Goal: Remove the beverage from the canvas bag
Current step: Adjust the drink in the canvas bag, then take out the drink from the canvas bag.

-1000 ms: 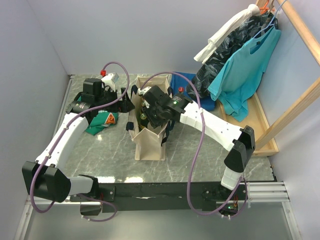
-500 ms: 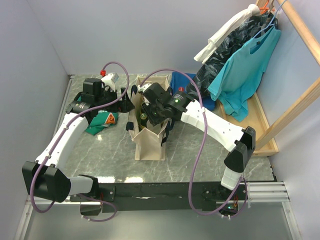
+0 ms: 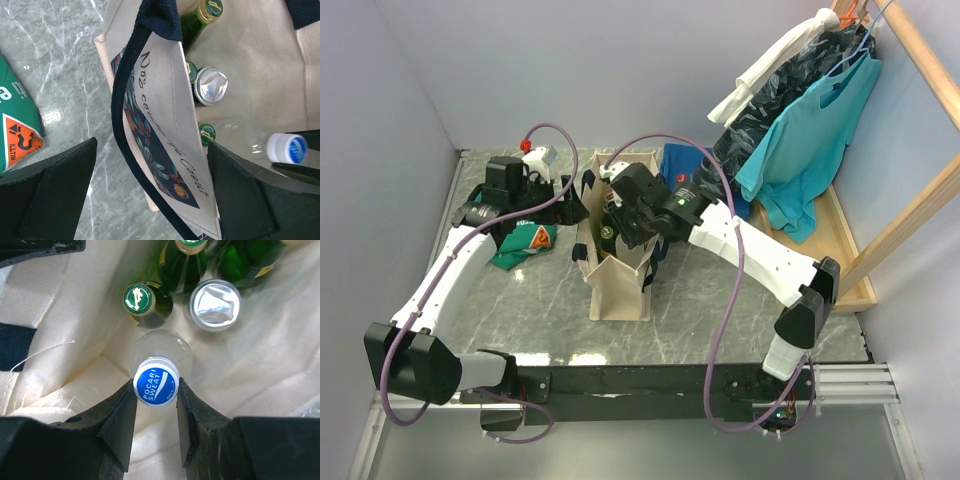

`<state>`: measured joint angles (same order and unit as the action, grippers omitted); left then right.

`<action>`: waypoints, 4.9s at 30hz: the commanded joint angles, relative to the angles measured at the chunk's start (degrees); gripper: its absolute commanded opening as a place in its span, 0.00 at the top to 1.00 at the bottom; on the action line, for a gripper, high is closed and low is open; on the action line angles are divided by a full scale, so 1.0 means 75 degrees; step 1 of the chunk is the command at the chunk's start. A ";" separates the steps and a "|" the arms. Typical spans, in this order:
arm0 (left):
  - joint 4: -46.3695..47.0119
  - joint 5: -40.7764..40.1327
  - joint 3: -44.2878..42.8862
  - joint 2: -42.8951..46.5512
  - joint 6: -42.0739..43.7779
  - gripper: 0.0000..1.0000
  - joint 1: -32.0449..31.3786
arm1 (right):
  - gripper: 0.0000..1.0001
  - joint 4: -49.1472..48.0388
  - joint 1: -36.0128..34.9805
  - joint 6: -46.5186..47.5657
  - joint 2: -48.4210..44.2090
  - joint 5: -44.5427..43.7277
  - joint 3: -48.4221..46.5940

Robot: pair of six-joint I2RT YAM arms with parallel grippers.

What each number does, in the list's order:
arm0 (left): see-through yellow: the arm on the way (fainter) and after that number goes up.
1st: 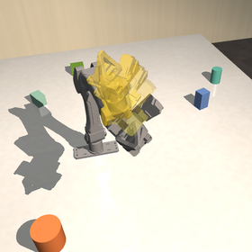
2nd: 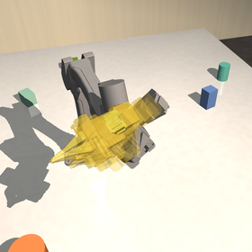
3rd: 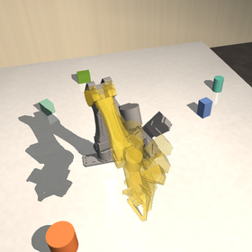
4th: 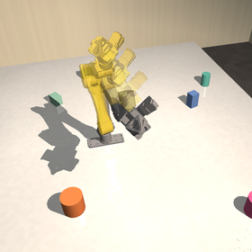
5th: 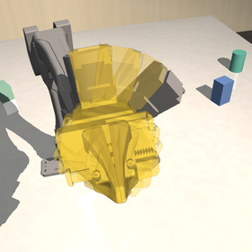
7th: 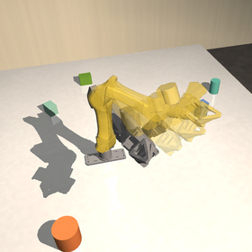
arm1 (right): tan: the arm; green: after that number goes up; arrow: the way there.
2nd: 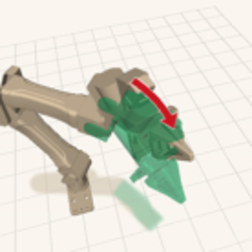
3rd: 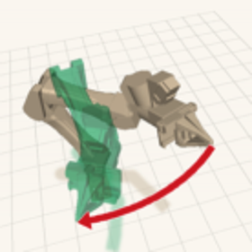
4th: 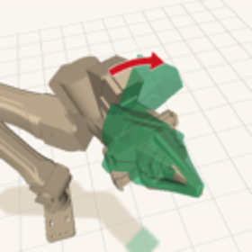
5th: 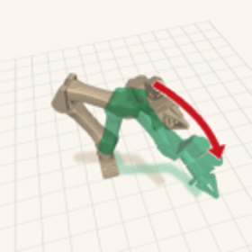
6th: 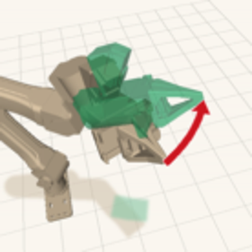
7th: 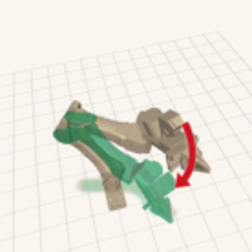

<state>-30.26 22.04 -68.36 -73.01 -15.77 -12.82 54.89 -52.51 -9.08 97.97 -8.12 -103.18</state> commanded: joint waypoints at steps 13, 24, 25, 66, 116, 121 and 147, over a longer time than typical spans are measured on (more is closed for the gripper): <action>0.0144 -0.0080 -0.0062 0.0044 -0.0030 0.03 0.0057 | 1.00 -0.1355 -0.0030 0.0051 -0.1088 -0.0418 -0.0317; 0.0144 -0.0127 -0.0061 0.0044 -0.0030 0.03 0.0045 | 1.00 -0.1776 -0.0030 -0.0090 -0.0782 -0.0265 0.0678; 0.0144 -0.0127 -0.0061 0.0032 -0.0030 0.03 0.0057 | 1.00 -0.1834 -0.0030 -0.0102 -0.0747 -0.0230 0.0771; 0.0144 0.0202 -0.0085 0.0020 0.0028 0.03 0.0057 | 0.35 -0.1202 -0.0041 -0.0207 -0.0477 -0.0253 0.0491; -0.0840 0.2007 0.1473 0.2129 -0.0545 0.14 -0.0224 | 0.31 -0.0710 -0.0276 -0.0453 -0.1379 -0.0195 0.1042; -0.0899 0.1818 0.1696 0.2165 -0.0499 0.36 -0.0400 | 0.32 -0.0675 -0.0346 -0.0512 -0.1391 -0.0113 0.1089; -0.1238 0.0624 0.2142 0.1790 -0.0721 0.71 -0.1185 | 0.31 -0.0920 -0.0463 -0.0512 -0.0806 -0.0499 0.1206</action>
<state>-37.15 29.52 -52.51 -58.50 -21.02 -20.67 49.76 -55.64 -13.89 89.80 -10.07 -92.23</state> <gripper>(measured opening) 0.300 0.688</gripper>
